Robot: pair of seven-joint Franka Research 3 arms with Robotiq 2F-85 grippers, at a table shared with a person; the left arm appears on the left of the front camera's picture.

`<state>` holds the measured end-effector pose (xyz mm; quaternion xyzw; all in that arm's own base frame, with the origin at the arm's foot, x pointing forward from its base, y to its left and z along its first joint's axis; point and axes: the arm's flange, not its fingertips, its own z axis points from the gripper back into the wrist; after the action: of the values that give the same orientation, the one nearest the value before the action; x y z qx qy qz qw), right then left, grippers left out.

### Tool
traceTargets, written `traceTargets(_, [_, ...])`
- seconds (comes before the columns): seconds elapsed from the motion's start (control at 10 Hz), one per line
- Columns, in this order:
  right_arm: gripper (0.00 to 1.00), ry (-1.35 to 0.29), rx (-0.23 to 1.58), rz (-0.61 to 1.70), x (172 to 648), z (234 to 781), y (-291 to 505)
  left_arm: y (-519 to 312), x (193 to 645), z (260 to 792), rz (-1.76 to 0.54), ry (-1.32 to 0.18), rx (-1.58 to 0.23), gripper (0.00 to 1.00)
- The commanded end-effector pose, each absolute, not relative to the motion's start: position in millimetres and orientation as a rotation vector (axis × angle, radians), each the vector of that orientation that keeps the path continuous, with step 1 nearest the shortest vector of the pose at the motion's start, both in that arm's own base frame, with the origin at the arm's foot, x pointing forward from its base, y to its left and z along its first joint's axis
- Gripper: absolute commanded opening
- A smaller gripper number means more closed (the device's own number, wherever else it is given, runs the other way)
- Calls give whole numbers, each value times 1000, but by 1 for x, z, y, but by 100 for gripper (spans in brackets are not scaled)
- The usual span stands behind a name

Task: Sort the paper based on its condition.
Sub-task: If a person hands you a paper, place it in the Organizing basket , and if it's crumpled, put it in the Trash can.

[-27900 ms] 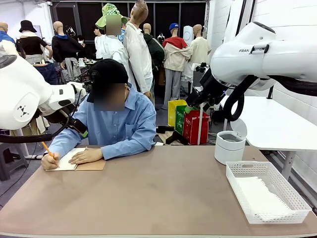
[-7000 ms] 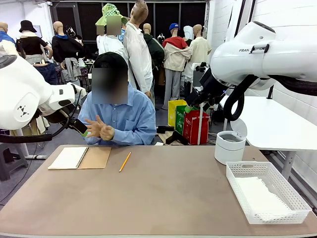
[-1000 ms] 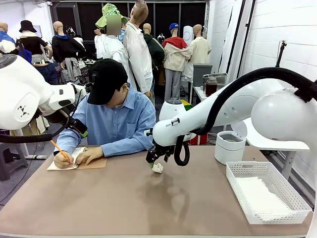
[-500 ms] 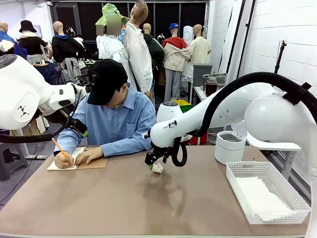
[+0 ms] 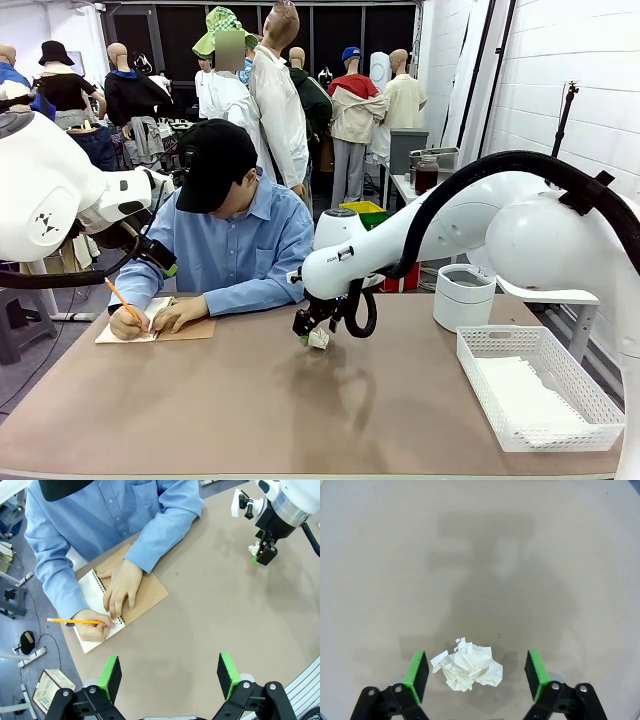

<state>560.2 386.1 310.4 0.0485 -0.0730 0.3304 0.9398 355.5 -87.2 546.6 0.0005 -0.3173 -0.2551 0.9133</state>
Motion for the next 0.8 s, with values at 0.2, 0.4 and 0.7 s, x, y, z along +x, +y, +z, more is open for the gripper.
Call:
traceTargets(0.2, [68,-126,61,659,567,310,390,-86,356,547,-523,-654,-1,100])
traceTargets(0.4, [58,-107,65,642,568,311,390,-86,356,547,-523,-654,-1,100])
traceTargets(0.7, [6,-95,63,627,567,312,390,-86,356,547,-523,-654,-1,100])
